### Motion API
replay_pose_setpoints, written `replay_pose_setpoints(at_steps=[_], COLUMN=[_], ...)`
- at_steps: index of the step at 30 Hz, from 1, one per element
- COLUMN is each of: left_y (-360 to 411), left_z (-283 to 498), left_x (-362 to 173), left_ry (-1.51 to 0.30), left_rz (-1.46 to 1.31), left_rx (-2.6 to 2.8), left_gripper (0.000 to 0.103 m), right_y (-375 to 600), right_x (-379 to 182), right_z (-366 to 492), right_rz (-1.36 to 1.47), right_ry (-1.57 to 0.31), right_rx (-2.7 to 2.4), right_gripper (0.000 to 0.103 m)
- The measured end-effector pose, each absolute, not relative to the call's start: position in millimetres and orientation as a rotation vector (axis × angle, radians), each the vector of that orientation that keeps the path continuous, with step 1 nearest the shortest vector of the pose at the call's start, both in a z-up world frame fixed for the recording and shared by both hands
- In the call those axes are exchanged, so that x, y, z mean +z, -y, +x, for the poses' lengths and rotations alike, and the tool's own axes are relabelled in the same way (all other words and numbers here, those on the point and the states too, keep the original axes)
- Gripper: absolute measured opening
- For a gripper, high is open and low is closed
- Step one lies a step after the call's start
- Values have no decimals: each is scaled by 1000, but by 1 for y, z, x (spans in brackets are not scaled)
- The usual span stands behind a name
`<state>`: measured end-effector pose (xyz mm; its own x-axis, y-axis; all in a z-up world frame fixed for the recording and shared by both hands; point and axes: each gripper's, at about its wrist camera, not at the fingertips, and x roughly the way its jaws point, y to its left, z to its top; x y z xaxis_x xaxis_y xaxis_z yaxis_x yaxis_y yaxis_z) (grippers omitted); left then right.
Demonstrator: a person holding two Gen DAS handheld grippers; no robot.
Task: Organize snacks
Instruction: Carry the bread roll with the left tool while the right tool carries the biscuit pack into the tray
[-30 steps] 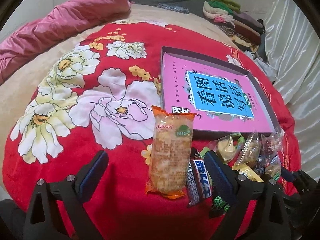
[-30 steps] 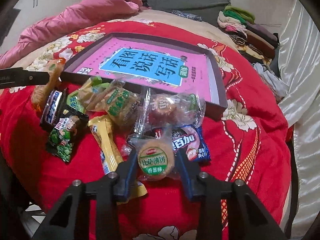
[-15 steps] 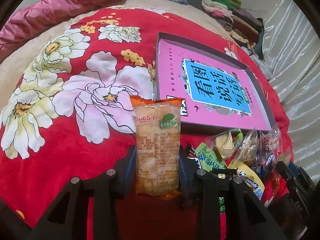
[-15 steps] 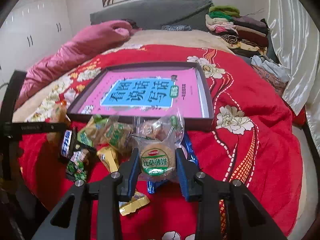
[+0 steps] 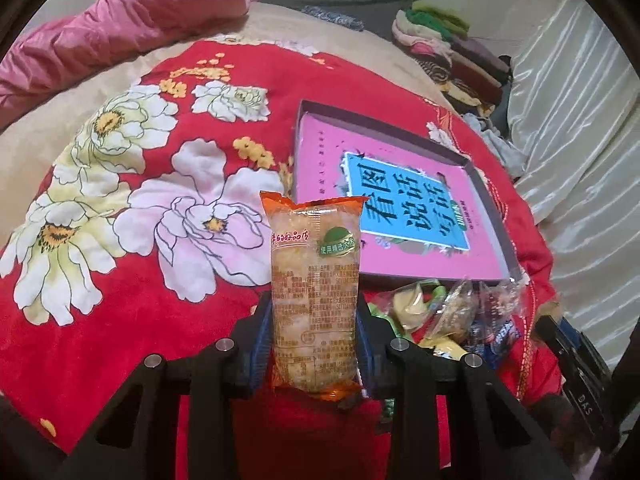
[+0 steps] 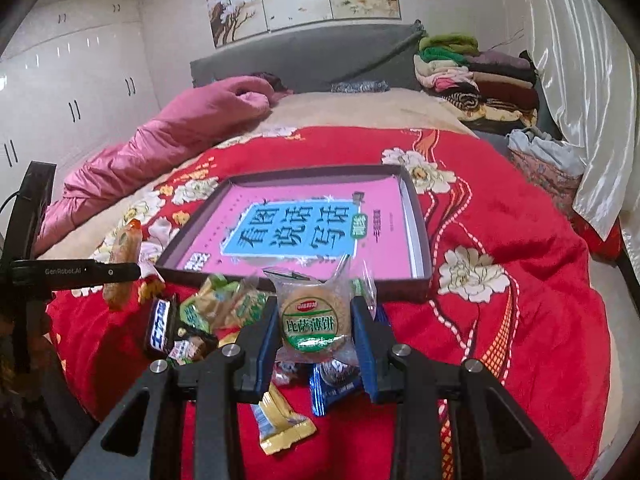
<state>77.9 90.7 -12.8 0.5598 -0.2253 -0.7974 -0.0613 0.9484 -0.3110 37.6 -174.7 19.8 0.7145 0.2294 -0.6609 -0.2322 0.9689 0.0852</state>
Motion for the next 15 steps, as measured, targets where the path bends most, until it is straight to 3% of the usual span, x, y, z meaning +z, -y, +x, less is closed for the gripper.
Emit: replay_pose_setpoints(at_steps=[15], left_y=[-60], left_z=[79], left_x=[5], left_ry=[-952], left_rz=[-242], left_rx=[-114], left_gripper=[37], right_y=[185], right_x=[31], right_z=[61], right_rz=[20], right_ry=[-638], right_rx=[258], right_gripper=[35])
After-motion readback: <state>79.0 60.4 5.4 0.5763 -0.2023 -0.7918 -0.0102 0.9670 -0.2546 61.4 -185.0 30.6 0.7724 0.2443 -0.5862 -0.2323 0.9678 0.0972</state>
